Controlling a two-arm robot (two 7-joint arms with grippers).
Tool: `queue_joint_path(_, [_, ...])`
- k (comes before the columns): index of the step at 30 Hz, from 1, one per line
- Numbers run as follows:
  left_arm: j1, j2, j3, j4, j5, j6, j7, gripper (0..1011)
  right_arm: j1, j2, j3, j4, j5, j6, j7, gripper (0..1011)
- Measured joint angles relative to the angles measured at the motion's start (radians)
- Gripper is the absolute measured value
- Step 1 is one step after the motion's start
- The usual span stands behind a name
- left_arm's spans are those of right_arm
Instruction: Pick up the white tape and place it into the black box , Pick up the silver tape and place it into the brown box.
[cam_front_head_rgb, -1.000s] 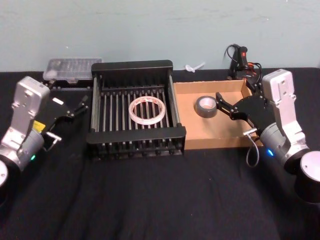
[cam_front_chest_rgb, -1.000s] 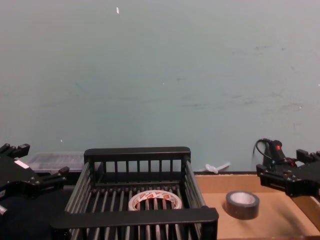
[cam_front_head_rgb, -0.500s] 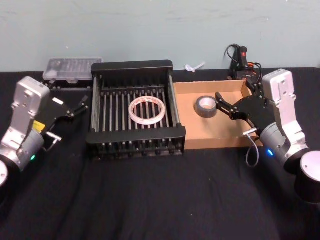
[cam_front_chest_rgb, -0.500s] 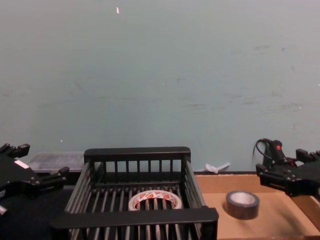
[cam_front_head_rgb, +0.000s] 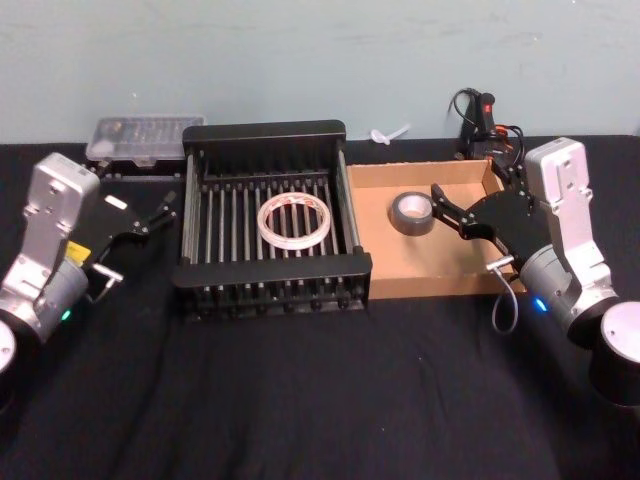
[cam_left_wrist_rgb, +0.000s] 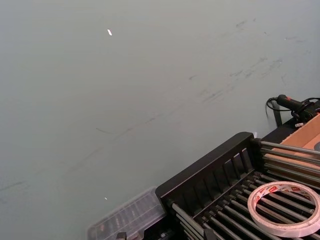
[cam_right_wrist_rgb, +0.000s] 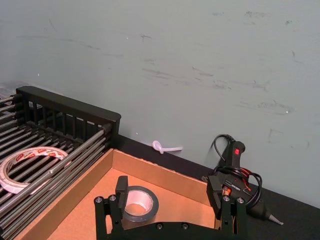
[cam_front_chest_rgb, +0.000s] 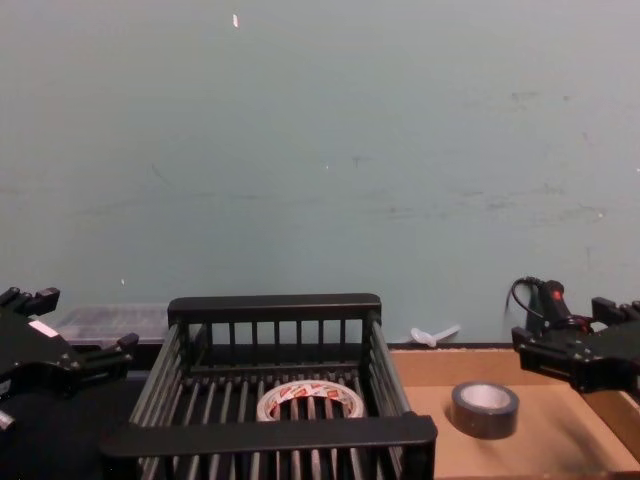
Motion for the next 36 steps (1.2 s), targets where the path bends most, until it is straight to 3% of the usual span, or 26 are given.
queue_joint_path(36, [0.0, 0.0, 0.0, 0.0, 0.0, 0.0, 0.0, 1001, 0.0, 0.0, 0.0, 0.0, 0.0, 0.0, 0.0, 1002])
